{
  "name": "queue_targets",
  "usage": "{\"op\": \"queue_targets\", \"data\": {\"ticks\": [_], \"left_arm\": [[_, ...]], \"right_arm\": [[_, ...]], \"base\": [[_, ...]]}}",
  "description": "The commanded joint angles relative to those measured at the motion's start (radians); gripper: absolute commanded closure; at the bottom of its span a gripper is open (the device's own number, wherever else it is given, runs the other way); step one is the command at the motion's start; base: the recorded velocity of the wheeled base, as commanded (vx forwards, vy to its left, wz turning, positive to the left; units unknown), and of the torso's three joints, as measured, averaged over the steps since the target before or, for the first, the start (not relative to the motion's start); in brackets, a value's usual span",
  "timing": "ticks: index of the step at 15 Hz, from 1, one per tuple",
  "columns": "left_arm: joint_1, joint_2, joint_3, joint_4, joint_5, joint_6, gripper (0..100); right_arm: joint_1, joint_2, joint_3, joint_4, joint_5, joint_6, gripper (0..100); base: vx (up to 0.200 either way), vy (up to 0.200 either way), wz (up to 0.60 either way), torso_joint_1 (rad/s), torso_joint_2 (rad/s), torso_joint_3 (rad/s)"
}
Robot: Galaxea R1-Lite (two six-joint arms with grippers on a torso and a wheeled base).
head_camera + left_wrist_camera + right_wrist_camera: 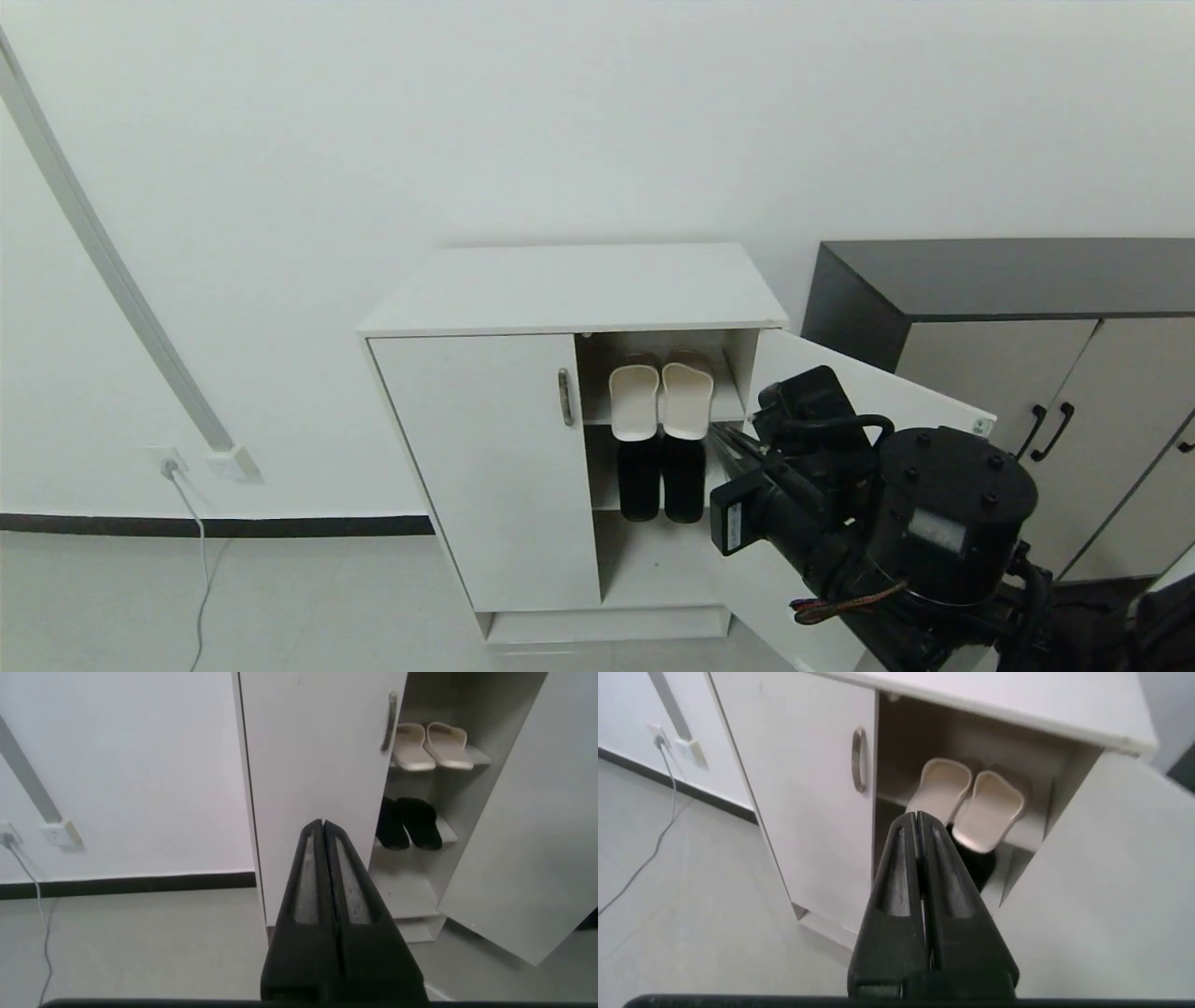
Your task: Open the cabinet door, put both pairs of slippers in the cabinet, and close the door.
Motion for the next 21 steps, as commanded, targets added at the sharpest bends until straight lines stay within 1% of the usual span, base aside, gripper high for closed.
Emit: {"op": "queue_targets", "data": {"ticks": [1, 4, 6, 13, 21], "left_arm": [[0.001, 0.001, 0.0, 0.0, -0.001, 0.0, 100], [0.001, 0.001, 0.0, 0.0, 0.0, 0.0, 100], [0.001, 0.001, 0.0, 0.0, -0.001, 0.0, 100], [0.001, 0.001, 0.0, 0.0, 0.0, 0.0, 100], [0.001, 0.001, 0.0, 0.0, 0.0, 0.0, 100]], "right_arm": [[-0.001, -0.005, 0.0, 0.0, 0.0, -0.001, 100], [-0.009, -0.005, 0.008, 0.004, -0.004, -0.008, 100], [-0.015, -0.003, 0.02, 0.001, 0.0, -0.024, 100], [-0.016, -0.003, 0.023, 0.001, 0.001, -0.025, 100], [-0.022, -0.005, 0.024, 0.0, 0.003, -0.025, 100]], "base": [[0.0, 0.0, 0.0, 0.242, -0.55, -0.32], [0.0, 0.0, 0.0, 0.246, -0.57, -0.334], [0.0, 0.0, 0.0, 0.159, -0.36, -0.202], [0.0, 0.0, 0.0, 0.015, -0.03, -0.018], [0.0, 0.0, -0.6, 0.005, 0.0, 0.001]]}}
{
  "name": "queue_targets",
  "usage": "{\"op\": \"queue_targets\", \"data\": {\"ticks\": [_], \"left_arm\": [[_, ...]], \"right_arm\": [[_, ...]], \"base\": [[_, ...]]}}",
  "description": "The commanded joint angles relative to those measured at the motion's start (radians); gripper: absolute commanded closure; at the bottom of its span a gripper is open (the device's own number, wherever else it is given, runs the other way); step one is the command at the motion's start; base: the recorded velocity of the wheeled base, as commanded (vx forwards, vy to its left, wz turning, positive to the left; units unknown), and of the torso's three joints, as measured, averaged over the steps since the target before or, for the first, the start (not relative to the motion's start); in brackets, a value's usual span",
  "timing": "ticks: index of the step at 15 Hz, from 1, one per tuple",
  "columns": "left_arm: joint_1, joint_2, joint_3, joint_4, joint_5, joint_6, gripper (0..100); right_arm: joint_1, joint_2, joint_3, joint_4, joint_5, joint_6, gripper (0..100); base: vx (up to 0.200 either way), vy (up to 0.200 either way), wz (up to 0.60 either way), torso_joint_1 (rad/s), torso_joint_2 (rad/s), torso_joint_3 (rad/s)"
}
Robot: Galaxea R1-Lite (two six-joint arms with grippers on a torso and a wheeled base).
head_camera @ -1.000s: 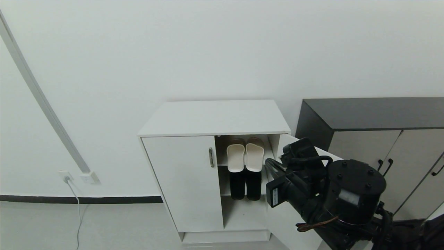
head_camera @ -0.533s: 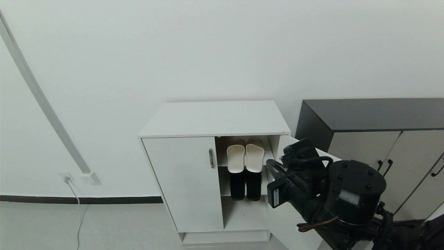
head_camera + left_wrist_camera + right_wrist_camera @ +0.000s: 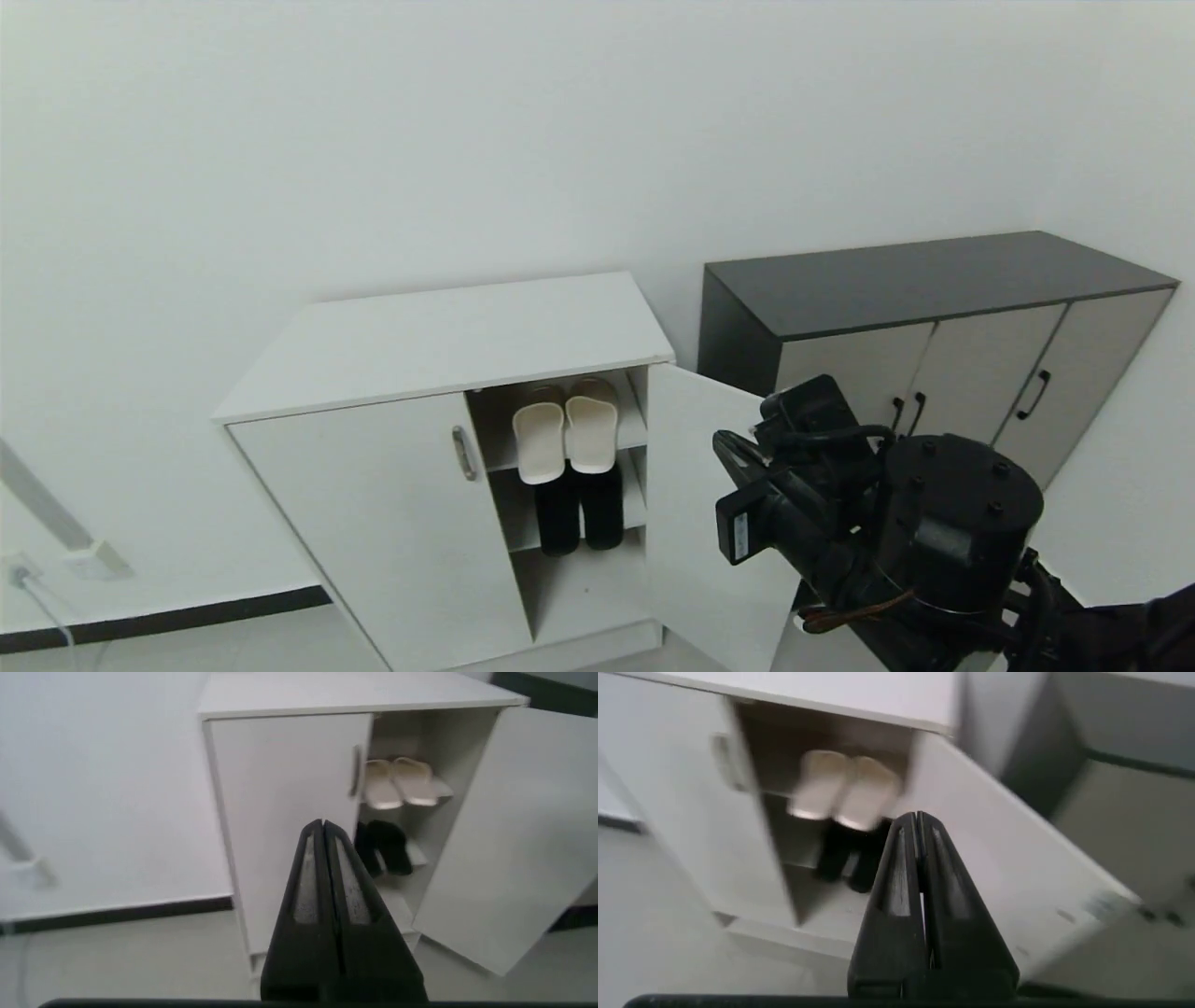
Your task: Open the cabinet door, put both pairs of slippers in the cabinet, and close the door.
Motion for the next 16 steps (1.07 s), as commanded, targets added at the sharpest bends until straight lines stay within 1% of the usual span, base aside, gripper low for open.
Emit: {"op": "queue_targets", "data": {"ticks": [1, 5, 6, 8, 10, 14, 15, 16], "left_arm": [[0.001, 0.001, 0.0, 0.0, 0.0, 0.0, 100], [0.001, 0.001, 0.0, 0.0, 0.0, 0.0, 100], [0.001, 0.001, 0.0, 0.0, 0.0, 0.0, 100], [0.001, 0.001, 0.0, 0.0, 0.0, 0.0, 100], [0.001, 0.001, 0.0, 0.0, -0.002, 0.0, 100], [0.001, 0.001, 0.0, 0.0, -0.002, 0.0, 100], [0.001, 0.001, 0.0, 0.0, -0.002, 0.0, 100], [0.001, 0.001, 0.0, 0.0, -0.002, -0.001, 100]], "right_arm": [[-0.006, 0.001, 0.001, 0.0, -0.001, 0.0, 100], [-0.015, 0.006, -0.007, -0.003, -0.002, -0.006, 100], [-0.026, 0.006, -0.018, 0.006, -0.004, -0.006, 100], [-0.061, 0.004, -0.071, 0.081, -0.008, 0.014, 100], [-0.113, 0.001, -0.192, 0.256, -0.008, 0.103, 100], [-0.222, 0.021, -0.507, 0.692, -0.002, 0.244, 100], [-0.245, 0.036, -0.576, 0.775, 0.001, 0.264, 100], [-0.262, 0.056, -0.622, 0.818, 0.002, 0.273, 100]], "base": [[0.0, 0.0, 0.0, 0.0, 0.0, 0.0], [0.0, 0.0, 0.0, 0.0, 0.0, 0.0], [-0.2, 0.0, 0.0, 0.002, 0.0, -0.002], [-0.2, 0.0, 0.0, 0.015, 0.01, 0.0], [0.0, 0.0, 0.0, 0.0, 0.0, 0.0], [0.0, 0.0, 0.0, 0.0, 0.0, 0.0], [0.0, 0.0, 0.0, 0.0, 0.0, 0.0], [0.0, 0.0, 0.0, 0.0, 0.0, 0.0]]}}
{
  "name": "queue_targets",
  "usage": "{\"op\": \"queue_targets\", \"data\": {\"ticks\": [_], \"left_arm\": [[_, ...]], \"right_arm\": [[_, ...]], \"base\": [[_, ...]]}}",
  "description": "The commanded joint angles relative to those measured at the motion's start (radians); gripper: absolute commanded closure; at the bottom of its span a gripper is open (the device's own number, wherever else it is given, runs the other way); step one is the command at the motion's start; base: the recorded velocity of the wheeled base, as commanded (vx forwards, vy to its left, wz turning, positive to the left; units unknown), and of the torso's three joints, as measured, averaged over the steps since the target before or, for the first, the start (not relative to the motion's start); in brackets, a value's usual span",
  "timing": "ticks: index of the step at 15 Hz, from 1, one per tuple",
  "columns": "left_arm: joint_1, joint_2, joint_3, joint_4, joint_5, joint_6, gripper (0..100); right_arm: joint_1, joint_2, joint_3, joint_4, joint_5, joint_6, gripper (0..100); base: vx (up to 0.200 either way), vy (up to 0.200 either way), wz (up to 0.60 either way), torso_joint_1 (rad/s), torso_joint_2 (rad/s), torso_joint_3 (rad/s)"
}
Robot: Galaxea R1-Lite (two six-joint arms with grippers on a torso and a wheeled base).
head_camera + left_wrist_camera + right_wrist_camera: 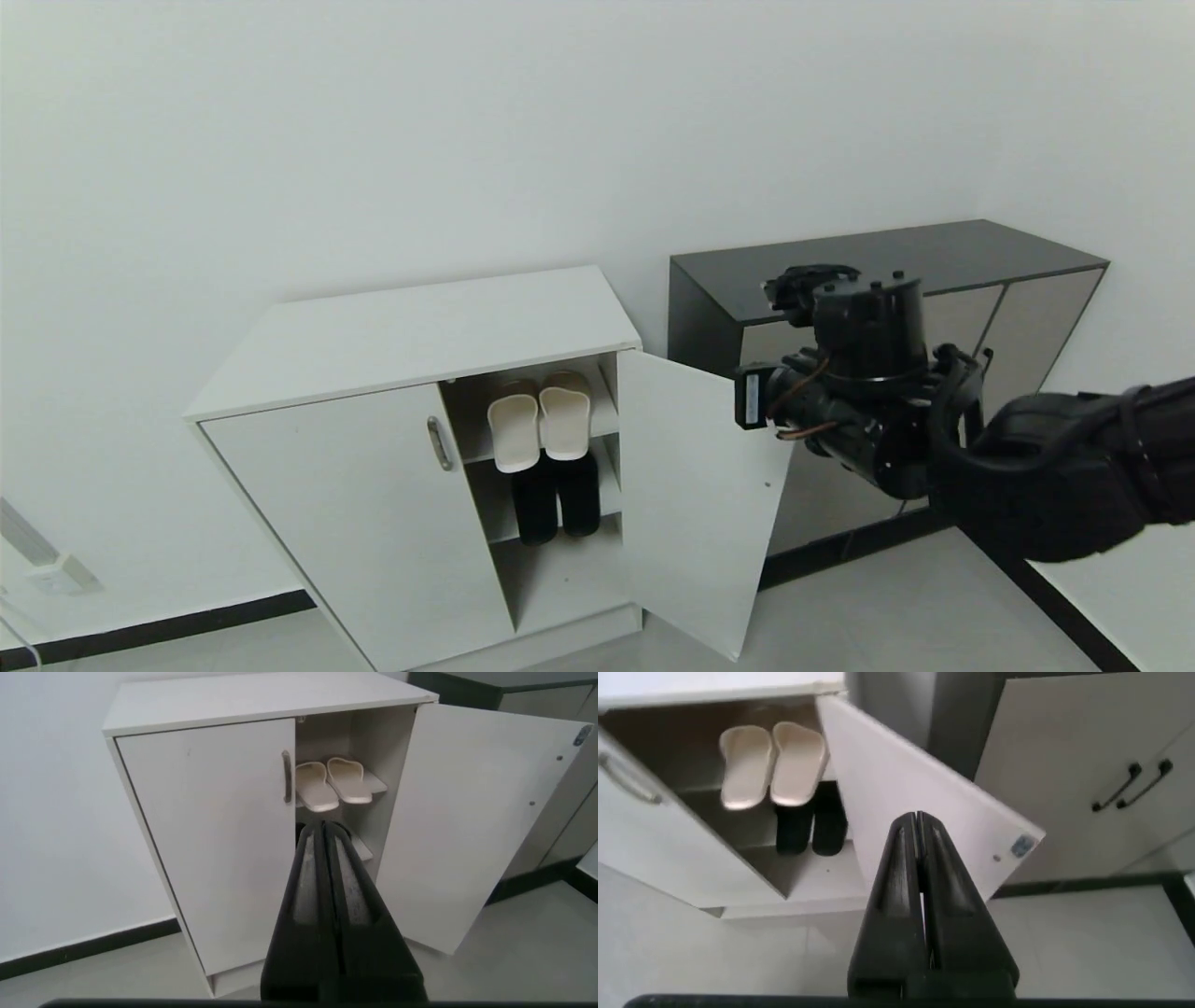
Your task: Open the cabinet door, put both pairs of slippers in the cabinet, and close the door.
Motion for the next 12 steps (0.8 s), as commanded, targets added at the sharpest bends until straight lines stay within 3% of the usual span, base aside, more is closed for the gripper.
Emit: {"op": "queue_targets", "data": {"ticks": [1, 12], "left_arm": [[0.001, 0.001, 0.0, 0.0, 0.001, 0.001, 100], [0.001, 0.001, 0.0, 0.0, 0.001, -0.001, 100]], "right_arm": [[-0.074, 0.066, -0.153, 0.098, 0.017, 0.032, 100], [-0.26, 0.293, -0.277, 0.108, 0.132, 0.042, 100]], "base": [[0.0, 0.0, 0.0, 0.0, 0.0, 0.0], [0.0, 0.0, 0.0, 0.0, 0.0, 0.0]]}}
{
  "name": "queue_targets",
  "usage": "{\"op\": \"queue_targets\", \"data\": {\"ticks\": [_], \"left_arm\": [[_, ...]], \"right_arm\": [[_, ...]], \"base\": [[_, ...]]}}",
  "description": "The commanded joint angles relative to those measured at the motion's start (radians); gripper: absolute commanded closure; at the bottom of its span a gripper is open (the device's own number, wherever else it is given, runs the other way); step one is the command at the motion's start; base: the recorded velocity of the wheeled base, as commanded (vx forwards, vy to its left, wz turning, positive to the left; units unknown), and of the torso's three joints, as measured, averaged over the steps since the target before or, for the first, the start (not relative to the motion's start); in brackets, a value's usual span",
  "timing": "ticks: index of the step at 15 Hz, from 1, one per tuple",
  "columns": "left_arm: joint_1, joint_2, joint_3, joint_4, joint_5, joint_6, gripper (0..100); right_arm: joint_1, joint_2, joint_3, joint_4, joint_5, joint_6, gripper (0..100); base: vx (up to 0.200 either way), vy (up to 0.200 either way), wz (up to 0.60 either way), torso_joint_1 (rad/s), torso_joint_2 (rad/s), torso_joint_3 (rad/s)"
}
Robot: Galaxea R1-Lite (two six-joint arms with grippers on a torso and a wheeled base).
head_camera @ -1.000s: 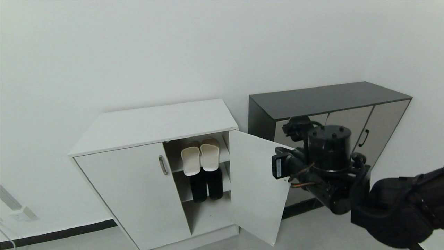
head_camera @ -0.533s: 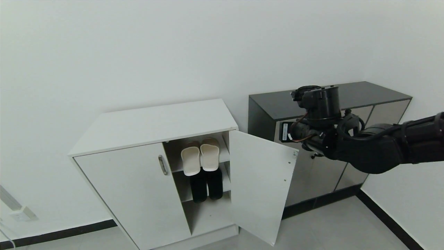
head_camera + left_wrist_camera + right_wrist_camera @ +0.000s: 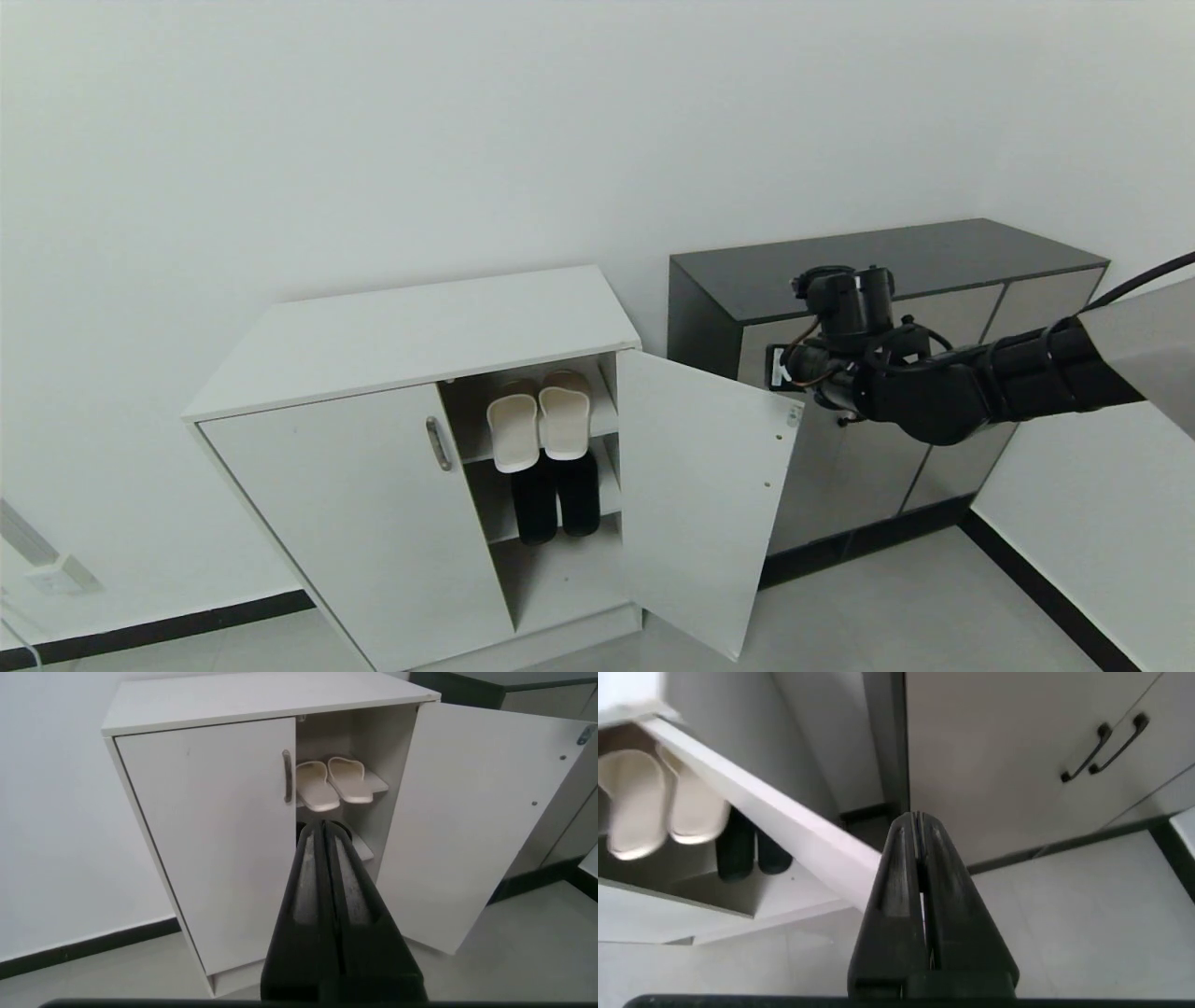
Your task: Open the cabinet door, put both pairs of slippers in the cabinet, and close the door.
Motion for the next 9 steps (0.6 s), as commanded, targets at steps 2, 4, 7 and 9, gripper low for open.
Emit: {"op": "queue_targets", "data": {"ticks": [2, 4, 7, 9], "left_arm": [[0.0, 0.001, 0.0, 0.0, 0.0, -0.001, 100], [0.0, 0.001, 0.0, 0.0, -0.001, -0.001, 100], [0.0, 0.001, 0.0, 0.0, 0.0, -0.001, 100], [0.0, 0.001, 0.0, -0.002, 0.0, -0.001, 100]], "right_arm": [[-0.023, 0.049, -0.005, 0.0, 0.008, 0.0, 100], [-0.028, 0.06, -0.005, -0.001, 0.009, 0.0, 100], [-0.028, 0.075, -0.005, -0.001, 0.009, 0.001, 100], [-0.028, 0.078, -0.003, -0.001, 0.008, 0.008, 100]], "base": [[0.0, 0.0, 0.0, 0.0, 0.0, 0.0], [0.0, 0.0, 0.0, 0.0, 0.0, 0.0], [0.0, 0.0, 0.0, 0.0, 0.0, 0.0], [0.0, 0.0, 0.0, 0.0, 0.0, 0.0]]}}
